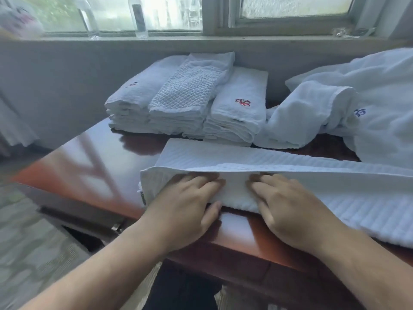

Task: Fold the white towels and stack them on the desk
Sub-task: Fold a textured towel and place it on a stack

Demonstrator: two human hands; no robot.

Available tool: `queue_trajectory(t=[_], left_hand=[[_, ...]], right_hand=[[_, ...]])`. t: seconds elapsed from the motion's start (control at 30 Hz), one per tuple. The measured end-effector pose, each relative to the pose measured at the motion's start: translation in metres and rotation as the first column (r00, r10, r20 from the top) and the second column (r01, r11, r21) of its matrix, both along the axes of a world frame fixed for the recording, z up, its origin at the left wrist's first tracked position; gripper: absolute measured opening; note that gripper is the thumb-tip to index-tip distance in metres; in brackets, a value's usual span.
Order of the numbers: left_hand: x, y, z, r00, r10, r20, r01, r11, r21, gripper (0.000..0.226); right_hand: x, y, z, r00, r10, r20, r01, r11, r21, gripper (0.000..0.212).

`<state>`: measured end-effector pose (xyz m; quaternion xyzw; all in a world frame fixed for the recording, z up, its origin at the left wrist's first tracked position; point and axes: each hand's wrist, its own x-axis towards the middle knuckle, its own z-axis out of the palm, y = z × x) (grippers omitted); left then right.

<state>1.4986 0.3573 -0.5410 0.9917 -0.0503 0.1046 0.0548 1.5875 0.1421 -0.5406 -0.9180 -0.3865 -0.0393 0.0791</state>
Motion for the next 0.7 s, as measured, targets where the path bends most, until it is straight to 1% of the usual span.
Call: queue_trajectory(t=[0.07, 0.13, 0.23, 0.3, 0.37, 0.43, 0.47, 0.5, 0.6, 0.67, 0.7], left_hand=[[0.001, 0.004, 0.002, 0.995, 0.034, 0.091, -0.042, 0.995, 0.091, 0.052], [0.007, 0.009, 0.004, 0.986, 0.081, 0.145, -0.102, 0.984, 0.144, 0.053], [0.022, 0.023, 0.005, 0.979, 0.147, 0.140, -0.173, 0.964, 0.202, 0.056], [0.038, 0.038, 0.003, 0.976, 0.202, 0.082, -0.215, 0.952, 0.217, 0.056], [0.055, 0.051, 0.001, 0.968, 0.251, -0.017, -0.245, 0.957, 0.158, 0.054], [0.066, 0.060, -0.003, 0.950, 0.273, -0.153, -0.271, 0.962, 0.035, 0.053], [0.069, 0.062, -0.005, 0.940, 0.275, -0.203, -0.284, 0.959, -0.015, 0.053], [0.070, 0.063, -0.008, 0.936, 0.275, -0.221, -0.291, 0.956, -0.040, 0.054], [0.071, 0.068, -0.015, 0.948, 0.260, -0.185, -0.278, 0.958, -0.074, 0.053], [0.070, 0.074, -0.016, 0.950, 0.290, -0.113, -0.305, 0.938, -0.163, 0.051], [0.068, 0.079, -0.017, 0.939, 0.337, -0.063, -0.342, 0.910, -0.234, 0.050]], right_hand=[[0.002, 0.014, -0.002, 0.997, 0.047, -0.055, -0.047, 0.999, 0.018, 0.046], [0.007, 0.025, -0.004, 0.997, 0.026, -0.069, -0.025, 0.999, 0.021, 0.048], [0.015, 0.035, -0.005, 0.996, -0.065, -0.060, 0.066, 0.998, 0.015, 0.042], [0.023, 0.039, -0.004, 0.989, -0.117, -0.087, 0.115, 0.993, -0.024, 0.048], [0.033, 0.041, -0.005, 0.979, -0.137, -0.148, 0.129, 0.990, -0.063, 0.058], [0.042, 0.041, -0.005, 0.965, -0.152, -0.216, 0.137, 0.987, -0.085, 0.066], [0.046, 0.041, -0.006, 0.958, -0.156, -0.239, 0.137, 0.986, -0.093, 0.068], [0.050, 0.040, -0.006, 0.955, -0.156, -0.252, 0.135, 0.986, -0.101, 0.070], [0.058, 0.039, -0.008, 0.954, -0.160, -0.255, 0.135, 0.984, -0.112, 0.072], [0.062, 0.039, -0.009, 0.954, -0.162, -0.251, 0.136, 0.984, -0.116, 0.072], [0.064, 0.039, -0.010, 0.955, -0.162, -0.248, 0.136, 0.984, -0.118, 0.072]])
